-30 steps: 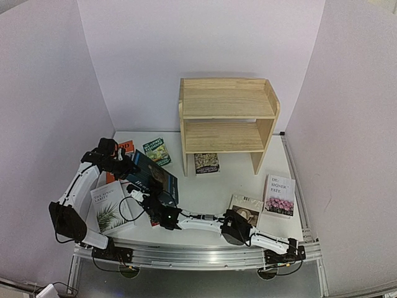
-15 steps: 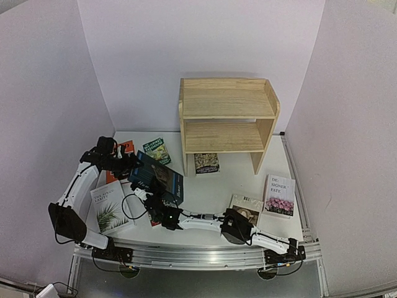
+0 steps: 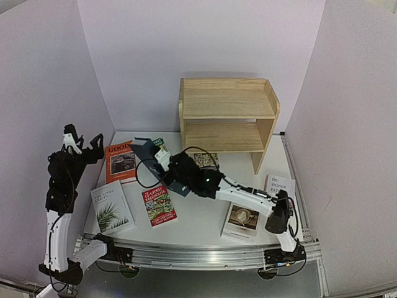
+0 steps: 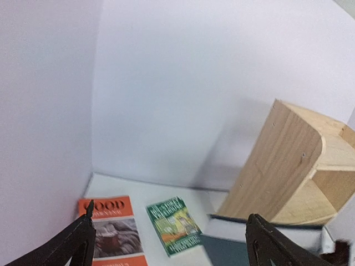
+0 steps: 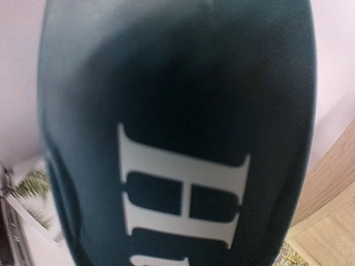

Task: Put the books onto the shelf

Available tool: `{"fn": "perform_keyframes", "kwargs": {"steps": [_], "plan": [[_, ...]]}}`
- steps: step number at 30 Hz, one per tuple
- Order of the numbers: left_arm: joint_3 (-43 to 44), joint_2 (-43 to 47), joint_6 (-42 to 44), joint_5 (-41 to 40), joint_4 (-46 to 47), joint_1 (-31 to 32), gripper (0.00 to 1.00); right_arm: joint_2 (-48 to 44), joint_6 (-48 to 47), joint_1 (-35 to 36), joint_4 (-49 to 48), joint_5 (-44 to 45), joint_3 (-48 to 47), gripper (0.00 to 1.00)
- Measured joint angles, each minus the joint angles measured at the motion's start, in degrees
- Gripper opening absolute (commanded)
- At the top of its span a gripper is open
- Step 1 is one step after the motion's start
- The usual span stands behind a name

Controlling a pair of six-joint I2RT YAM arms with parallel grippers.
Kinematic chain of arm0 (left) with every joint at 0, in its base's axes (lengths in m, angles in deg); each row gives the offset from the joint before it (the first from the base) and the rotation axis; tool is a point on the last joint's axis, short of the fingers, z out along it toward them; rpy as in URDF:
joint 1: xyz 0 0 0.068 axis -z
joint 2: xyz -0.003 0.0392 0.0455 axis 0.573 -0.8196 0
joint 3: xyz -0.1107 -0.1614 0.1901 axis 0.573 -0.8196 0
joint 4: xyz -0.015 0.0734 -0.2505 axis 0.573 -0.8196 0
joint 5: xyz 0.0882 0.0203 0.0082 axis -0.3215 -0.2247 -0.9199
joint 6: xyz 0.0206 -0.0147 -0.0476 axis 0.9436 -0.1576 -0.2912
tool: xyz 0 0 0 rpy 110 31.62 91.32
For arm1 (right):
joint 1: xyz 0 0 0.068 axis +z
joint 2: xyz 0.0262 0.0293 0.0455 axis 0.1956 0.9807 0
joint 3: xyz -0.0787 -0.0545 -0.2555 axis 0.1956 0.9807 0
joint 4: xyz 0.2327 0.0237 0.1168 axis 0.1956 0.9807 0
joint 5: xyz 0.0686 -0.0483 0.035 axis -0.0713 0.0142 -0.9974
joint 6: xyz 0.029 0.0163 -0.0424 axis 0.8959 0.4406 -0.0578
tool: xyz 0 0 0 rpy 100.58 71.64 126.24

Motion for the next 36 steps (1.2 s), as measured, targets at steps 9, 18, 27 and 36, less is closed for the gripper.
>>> {"fn": "perform_keyframes", "kwargs": {"steps": [9,18,27,36], "plan": [[-11.88,5.23,5.77,-6.42,4.21,-0.11,0.92,-4.94,11.13,-11.16,4.07,-20.26,-25.10,0.09],[-18.22,7.10,7.99,-2.71,1.89,-0.11,0.92,-11.20,6.79,-27.19,-1.77,-17.68,-29.82,0.09],[-19.93,8.12,7.95,-0.60,1.84,-0.11,0.92,-13.34,2.93,-41.57,-1.95,-11.26,-20.37,0.07],[-21.06,8.74,8.05,-0.61,1.89,-0.11,0.93,-15.61,-2.90,-43.98,-3.78,-6.62,-14.53,0.07]]}}
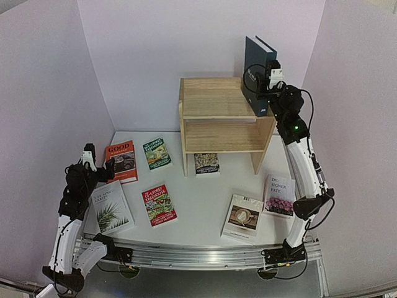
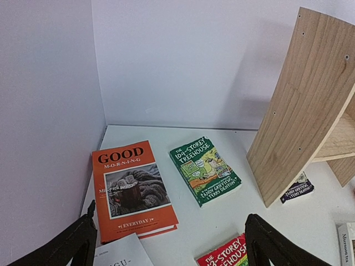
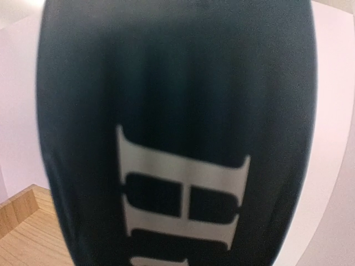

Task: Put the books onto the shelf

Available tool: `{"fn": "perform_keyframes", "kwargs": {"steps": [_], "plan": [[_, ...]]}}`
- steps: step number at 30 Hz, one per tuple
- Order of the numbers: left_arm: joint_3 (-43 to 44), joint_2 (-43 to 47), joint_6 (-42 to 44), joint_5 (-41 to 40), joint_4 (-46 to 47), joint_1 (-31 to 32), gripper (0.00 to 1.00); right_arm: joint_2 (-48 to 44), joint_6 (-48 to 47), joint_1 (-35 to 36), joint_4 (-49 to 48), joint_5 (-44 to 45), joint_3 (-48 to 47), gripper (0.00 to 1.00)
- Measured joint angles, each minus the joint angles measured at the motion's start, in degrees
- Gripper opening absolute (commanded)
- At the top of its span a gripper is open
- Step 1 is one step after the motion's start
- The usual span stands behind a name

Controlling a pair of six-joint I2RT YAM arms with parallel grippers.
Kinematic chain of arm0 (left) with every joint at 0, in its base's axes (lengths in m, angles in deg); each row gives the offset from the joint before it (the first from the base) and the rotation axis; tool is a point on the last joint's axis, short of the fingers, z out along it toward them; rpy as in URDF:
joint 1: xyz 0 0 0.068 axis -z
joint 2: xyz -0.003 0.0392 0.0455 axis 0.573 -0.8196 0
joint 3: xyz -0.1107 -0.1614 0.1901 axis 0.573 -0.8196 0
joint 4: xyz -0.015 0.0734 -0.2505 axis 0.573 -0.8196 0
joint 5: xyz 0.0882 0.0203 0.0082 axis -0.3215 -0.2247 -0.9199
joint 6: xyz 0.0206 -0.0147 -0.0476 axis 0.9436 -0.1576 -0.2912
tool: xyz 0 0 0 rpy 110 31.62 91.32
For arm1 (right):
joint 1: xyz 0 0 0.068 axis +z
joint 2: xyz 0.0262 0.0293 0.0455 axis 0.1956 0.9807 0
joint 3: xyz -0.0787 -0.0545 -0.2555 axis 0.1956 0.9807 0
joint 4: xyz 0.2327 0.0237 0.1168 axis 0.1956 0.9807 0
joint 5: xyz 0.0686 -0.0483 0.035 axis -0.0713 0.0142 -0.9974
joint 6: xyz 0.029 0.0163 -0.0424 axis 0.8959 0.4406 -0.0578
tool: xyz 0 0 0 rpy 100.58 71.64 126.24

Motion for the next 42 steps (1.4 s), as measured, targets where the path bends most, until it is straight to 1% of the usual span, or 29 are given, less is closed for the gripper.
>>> {"fn": "perform_keyframes", "kwargs": {"steps": [4,7,13,17,23,25,27,29,31,32,35,37,39,42], "plan": [[-0.55,0.61,0.29,0.00,0.17,0.00,0.93,-0.48,-2.84,-2.32,-0.75,1.18,1.06,0.07],[-0.89,0.76,0.36,0.00,0.64,0.00,0.93,-0.59,-1.77,-4.82,-2.61,1.16,2.32,0.05],[-1.03,0.76,0.33,-0.12,1.07,0.00,0.93,-3.06,-0.36,-5.76,-10.77,1.13,10.34,0.06],[-1.03,0.72,0.33,-0.13,1.10,0.00,0.93,-3.92,-0.03,-5.96,-14.79,1.13,13.35,0.08],[-1.03,0.50,0.33,-0.11,1.14,0.00,0.94,-4.01,-0.11,-6.01,-16.13,1.12,13.97,0.13],[-1.03,0.38,0.33,-0.07,1.14,0.00,0.94,-4.01,-0.23,-6.01,-16.60,1.10,14.16,0.17],[-1.03,0.35,0.36,-0.06,1.16,0.00,0.94,-4.01,-0.28,-6.01,-16.73,1.10,14.21,0.25],[-1.03,0.34,0.36,-0.04,1.15,0.00,0.94,-4.00,-0.31,-6.01,-16.79,1.10,14.23,0.39],[-1.03,0.33,0.36,-0.04,1.16,0.00,0.94,-3.99,-0.53,-6.01,-16.90,1.06,14.29,0.49],[-1.03,0.33,0.36,-0.04,1.16,0.00,0.94,-3.99,-0.78,-6.09,-16.92,1.01,14.40,0.52],[-1.03,0.33,0.34,0.00,1.16,0.00,0.94,-3.99,-1.07,-6.45,-16.85,0.93,15.17,0.57],[-1.03,0.33,0.33,0.21,1.16,0.00,0.94,-3.99,-1.02,-6.50,-16.69,0.89,15.67,0.63],[-1.03,0.33,0.33,0.40,1.16,0.00,0.94,-4.00,-1.20,-6.57,-16.51,0.93,16.18,0.67],[-1.03,0.33,0.33,0.73,1.14,0.00,0.94,-4.01,-1.10,-6.60,-16.47,0.95,16.62,0.81]]}}
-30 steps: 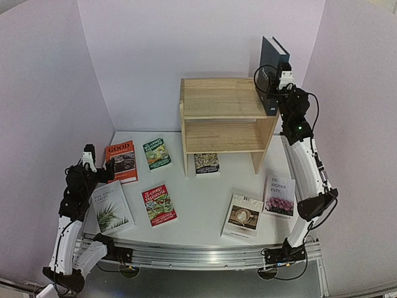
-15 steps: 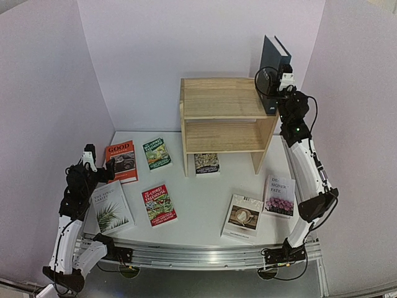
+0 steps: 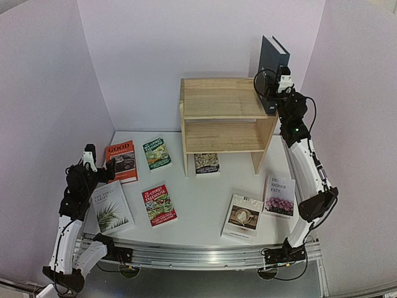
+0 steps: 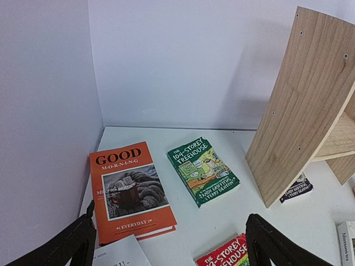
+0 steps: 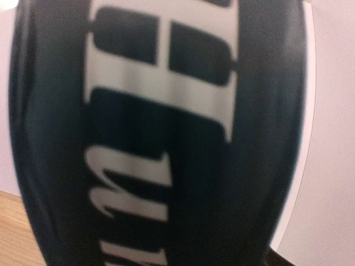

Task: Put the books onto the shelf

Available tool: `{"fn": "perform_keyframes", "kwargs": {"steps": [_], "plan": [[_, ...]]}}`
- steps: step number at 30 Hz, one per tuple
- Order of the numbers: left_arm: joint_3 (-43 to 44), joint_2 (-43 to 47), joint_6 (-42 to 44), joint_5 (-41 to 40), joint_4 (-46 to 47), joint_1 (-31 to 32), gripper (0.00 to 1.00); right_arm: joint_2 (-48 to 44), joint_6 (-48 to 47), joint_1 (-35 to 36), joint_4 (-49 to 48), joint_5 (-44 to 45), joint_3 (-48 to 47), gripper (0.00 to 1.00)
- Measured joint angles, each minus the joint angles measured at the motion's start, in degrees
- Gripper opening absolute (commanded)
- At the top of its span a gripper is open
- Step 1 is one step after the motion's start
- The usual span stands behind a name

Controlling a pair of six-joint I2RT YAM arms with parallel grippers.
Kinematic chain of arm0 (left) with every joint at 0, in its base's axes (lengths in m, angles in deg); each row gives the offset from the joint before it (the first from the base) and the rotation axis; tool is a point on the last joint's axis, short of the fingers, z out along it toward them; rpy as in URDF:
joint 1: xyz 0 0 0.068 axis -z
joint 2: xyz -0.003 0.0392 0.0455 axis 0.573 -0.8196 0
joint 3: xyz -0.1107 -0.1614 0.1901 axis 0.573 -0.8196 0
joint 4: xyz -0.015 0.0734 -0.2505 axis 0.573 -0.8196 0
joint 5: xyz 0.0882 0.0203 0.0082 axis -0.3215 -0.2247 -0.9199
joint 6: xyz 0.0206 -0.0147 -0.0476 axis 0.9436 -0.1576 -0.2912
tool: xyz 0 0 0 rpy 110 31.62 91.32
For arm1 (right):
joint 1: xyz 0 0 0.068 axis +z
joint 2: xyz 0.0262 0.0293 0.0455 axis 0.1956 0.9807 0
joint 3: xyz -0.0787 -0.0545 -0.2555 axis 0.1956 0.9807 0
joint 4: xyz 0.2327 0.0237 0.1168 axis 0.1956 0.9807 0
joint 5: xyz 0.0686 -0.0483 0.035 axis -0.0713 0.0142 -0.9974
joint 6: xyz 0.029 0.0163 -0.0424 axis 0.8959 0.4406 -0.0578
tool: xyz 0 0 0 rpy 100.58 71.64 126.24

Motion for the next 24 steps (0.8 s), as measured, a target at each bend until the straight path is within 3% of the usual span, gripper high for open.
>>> {"fn": "perform_keyframes", "kwargs": {"steps": [2,7,24], "plan": [[0.00,0.00,0.00,0.29,0.01,0.00,0.94,-0.06,-0.16,0.00,-0.02,-0.04,0.38,0.86],[0.00,-0.17,0.54,2.17,-0.08,-0.02,0.94,-1.30,0.23,0.00,0.33,0.02,2.76,0.87],[1.35,-6.19,6.85,20.42,-8.80,-0.02,0.95,-7.65,1.47,0.00,1.22,-0.88,6.95,0.91]]}}
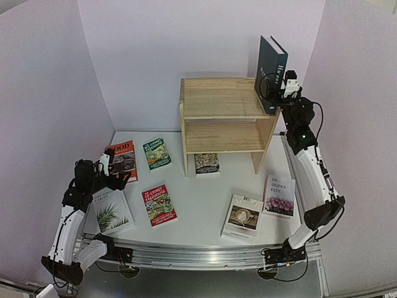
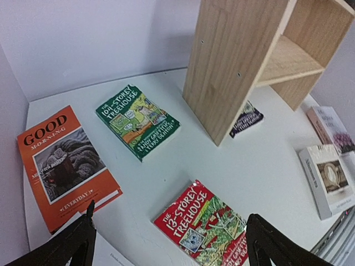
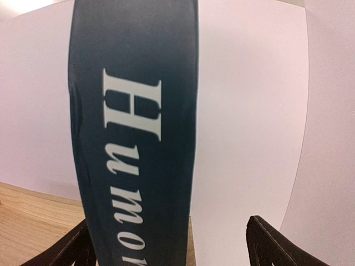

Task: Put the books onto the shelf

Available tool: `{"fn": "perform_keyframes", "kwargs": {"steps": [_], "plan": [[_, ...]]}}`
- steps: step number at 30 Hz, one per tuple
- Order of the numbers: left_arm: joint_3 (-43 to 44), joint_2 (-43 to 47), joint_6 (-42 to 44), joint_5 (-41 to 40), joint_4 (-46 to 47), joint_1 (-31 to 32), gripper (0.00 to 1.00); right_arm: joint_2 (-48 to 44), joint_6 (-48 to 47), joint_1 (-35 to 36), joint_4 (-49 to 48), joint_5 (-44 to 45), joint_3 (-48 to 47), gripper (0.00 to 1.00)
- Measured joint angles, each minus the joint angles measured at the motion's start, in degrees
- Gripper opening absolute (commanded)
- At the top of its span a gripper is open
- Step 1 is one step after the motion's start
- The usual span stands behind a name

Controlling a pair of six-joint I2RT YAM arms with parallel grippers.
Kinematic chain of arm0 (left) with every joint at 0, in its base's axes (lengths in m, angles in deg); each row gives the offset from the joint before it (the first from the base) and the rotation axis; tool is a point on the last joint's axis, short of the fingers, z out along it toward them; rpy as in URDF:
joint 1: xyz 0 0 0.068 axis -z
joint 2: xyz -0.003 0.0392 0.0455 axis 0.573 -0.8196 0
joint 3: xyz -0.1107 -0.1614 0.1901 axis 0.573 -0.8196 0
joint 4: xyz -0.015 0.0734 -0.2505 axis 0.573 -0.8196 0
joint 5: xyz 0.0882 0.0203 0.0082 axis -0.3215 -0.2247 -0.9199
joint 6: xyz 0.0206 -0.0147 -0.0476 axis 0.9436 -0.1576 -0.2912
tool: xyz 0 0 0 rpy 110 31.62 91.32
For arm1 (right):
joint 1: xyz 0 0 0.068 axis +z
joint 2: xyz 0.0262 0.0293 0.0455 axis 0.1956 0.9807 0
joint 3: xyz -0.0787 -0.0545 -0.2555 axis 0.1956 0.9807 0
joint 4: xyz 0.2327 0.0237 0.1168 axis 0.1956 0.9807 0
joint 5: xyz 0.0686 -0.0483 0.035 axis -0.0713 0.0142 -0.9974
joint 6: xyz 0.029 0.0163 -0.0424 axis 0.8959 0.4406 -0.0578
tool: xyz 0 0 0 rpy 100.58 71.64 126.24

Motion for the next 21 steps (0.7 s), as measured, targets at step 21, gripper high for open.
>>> {"fn": "perform_keyframes", "kwargs": {"steps": [21], "plan": [[24.91,-48.75,31.10,-12.86,-33.94,-19.11,1.00,-24.27,15.34,1.94,13.47,-22.83,25.10,0.93]]}}
